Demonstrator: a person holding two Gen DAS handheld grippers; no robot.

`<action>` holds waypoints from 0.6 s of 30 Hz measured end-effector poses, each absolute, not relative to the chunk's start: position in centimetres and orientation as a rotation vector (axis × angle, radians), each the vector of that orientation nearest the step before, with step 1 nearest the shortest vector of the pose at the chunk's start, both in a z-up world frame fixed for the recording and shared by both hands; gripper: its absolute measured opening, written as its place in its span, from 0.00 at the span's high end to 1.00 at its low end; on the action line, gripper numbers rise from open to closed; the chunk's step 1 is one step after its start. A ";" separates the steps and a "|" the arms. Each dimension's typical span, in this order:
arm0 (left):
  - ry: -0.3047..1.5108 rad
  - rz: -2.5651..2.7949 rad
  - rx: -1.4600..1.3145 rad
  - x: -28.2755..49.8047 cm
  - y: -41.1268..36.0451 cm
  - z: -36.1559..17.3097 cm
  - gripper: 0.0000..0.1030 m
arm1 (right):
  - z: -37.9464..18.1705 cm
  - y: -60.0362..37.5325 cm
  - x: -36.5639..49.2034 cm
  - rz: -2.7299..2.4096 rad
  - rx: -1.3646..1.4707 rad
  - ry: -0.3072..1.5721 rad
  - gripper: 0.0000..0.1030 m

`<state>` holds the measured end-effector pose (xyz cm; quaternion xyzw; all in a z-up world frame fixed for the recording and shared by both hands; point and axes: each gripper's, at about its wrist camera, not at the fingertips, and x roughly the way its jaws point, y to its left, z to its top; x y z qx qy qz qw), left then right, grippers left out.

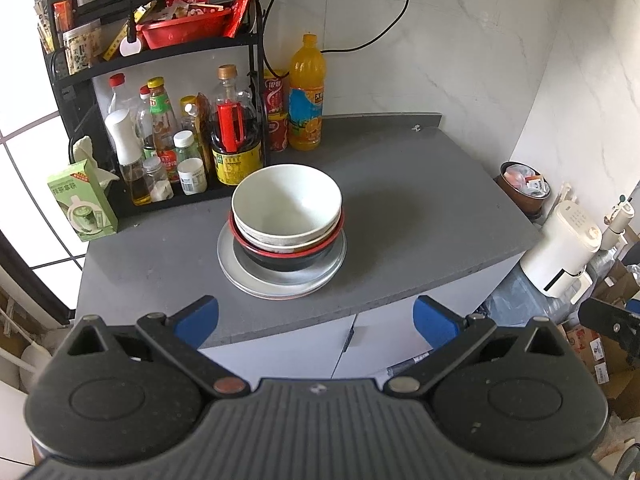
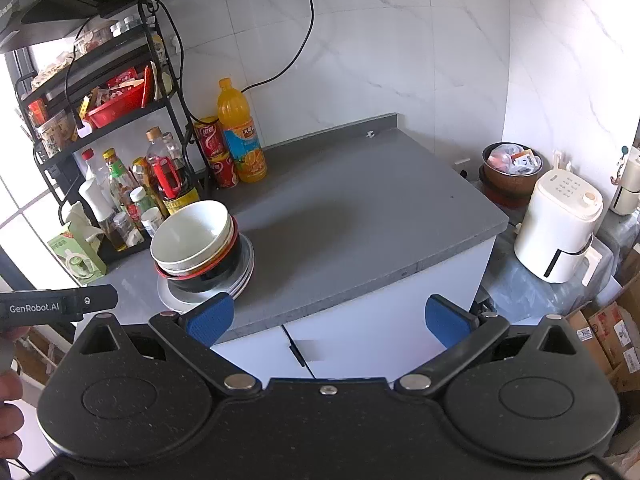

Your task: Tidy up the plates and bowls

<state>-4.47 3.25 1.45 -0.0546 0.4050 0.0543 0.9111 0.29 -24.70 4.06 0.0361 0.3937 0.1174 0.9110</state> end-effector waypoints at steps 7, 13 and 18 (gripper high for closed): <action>0.835 0.108 -0.112 -4.1 3.3 1.6 0.00 | 4.1 -24.2 0.6 0.249 0.071 0.813 0.00; 0.838 0.111 -0.114 -3.9 3.5 1.6 0.00 | 4.2 -24.0 0.6 0.257 0.066 0.810 0.00; 0.837 0.113 -0.118 -4.0 3.8 1.7 0.00 | 4.3 -24.0 0.7 0.256 0.068 0.807 0.00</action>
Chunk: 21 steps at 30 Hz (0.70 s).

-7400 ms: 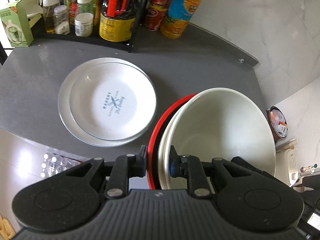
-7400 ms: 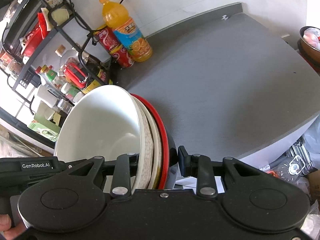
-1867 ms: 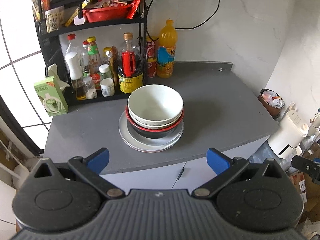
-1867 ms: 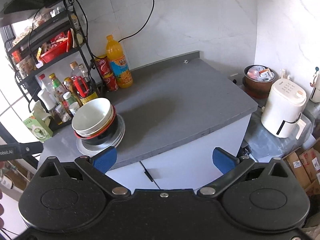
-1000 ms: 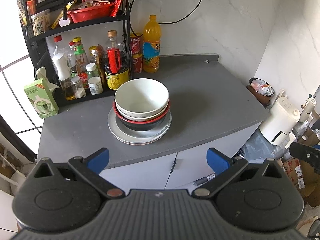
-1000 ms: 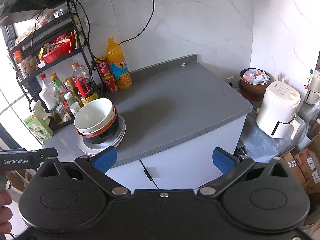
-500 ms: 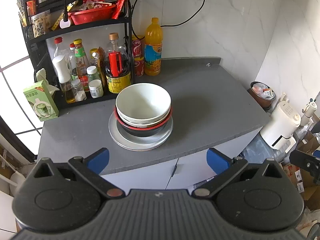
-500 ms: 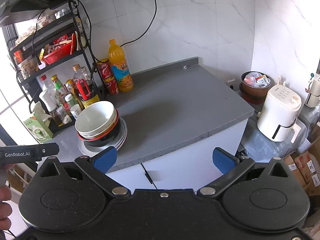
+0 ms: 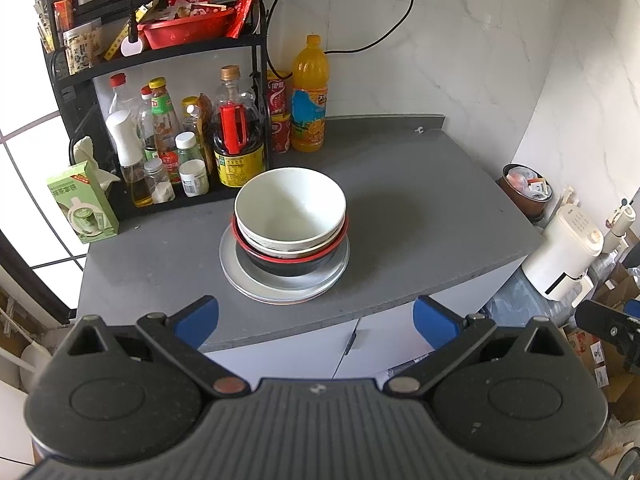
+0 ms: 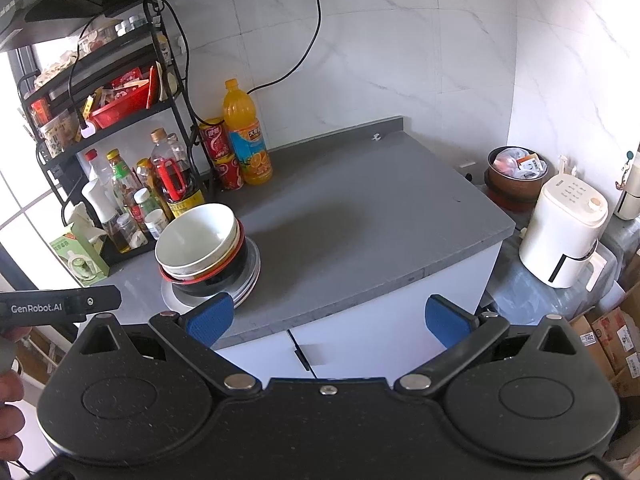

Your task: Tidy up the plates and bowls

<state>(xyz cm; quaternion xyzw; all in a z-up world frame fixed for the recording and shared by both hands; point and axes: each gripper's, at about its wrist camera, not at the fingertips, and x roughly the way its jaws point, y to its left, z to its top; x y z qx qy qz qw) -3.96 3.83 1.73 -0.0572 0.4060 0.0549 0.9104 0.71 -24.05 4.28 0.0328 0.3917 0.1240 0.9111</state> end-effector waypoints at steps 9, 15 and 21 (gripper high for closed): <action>0.833 0.109 -0.111 -4.0 3.6 2.0 0.00 | 4.5 -23.7 0.7 0.260 0.050 0.801 0.00; 0.836 0.109 -0.109 -4.0 3.3 2.1 0.00 | 4.5 -23.8 0.6 0.261 0.040 0.802 0.00; 0.835 0.113 -0.120 -3.9 3.0 2.2 0.00 | 4.7 -24.3 0.7 0.261 0.030 0.801 0.00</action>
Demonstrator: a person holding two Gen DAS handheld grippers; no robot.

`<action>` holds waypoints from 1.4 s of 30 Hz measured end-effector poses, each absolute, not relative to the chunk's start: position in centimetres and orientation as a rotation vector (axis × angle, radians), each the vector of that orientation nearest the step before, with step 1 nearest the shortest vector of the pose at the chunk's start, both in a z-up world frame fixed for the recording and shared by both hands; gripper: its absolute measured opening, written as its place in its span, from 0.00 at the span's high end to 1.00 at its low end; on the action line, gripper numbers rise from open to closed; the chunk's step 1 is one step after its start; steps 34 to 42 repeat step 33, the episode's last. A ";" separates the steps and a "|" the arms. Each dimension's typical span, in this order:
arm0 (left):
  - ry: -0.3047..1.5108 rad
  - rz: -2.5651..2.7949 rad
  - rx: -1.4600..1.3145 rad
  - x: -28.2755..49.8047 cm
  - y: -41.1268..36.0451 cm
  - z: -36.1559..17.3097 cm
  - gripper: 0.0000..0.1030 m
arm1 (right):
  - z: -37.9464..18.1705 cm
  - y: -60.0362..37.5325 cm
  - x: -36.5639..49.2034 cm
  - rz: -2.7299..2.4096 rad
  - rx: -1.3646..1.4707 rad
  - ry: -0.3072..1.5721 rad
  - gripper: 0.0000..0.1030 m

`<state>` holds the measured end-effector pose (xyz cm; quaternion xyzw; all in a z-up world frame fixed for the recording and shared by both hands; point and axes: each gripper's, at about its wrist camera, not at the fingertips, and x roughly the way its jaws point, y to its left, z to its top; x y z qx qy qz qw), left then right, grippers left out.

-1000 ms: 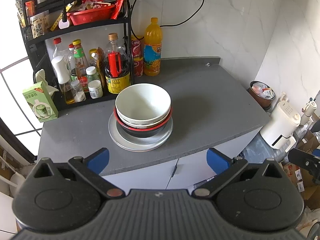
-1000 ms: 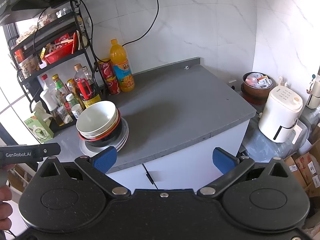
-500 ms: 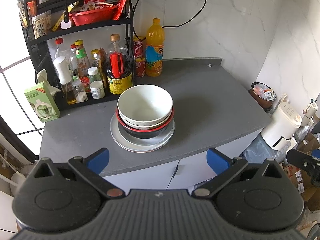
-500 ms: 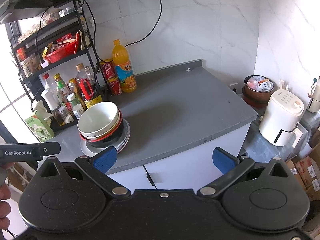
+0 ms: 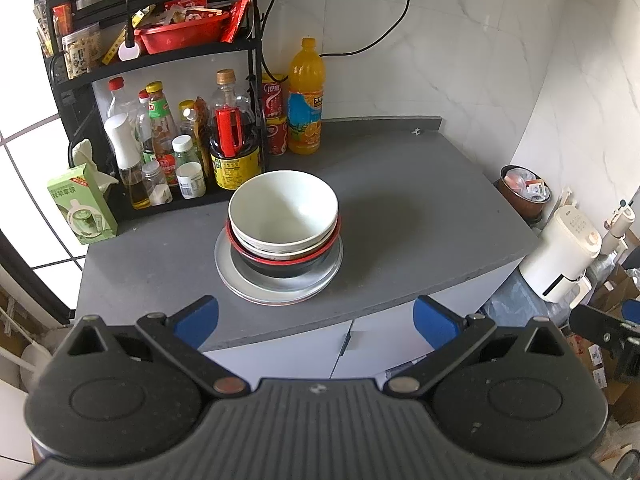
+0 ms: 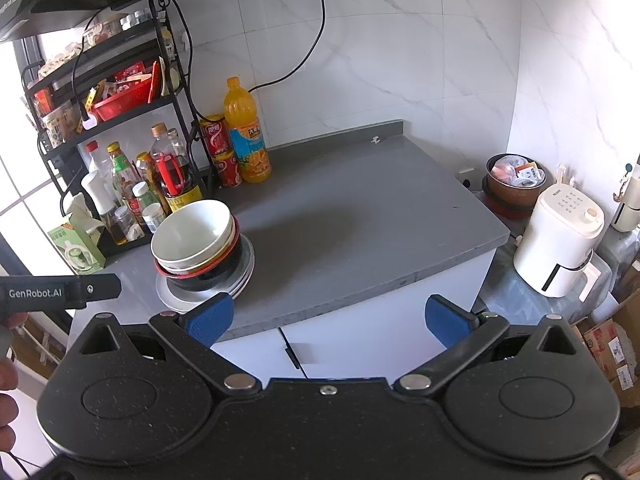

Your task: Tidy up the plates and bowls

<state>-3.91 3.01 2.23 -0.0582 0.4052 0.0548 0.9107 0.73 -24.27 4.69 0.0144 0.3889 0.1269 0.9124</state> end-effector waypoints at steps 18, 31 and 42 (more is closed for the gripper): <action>0.847 0.122 -0.139 -3.8 1.3 1.9 0.00 | 4.5 -24.9 1.1 0.273 -0.017 0.816 0.00; 0.857 0.135 -0.132 -3.1 1.1 1.8 0.00 | 4.1 -24.7 2.2 0.271 -0.014 0.810 0.00; 0.861 0.136 -0.129 -3.0 1.1 1.7 0.00 | 3.9 -24.5 2.5 0.266 -0.012 0.808 0.00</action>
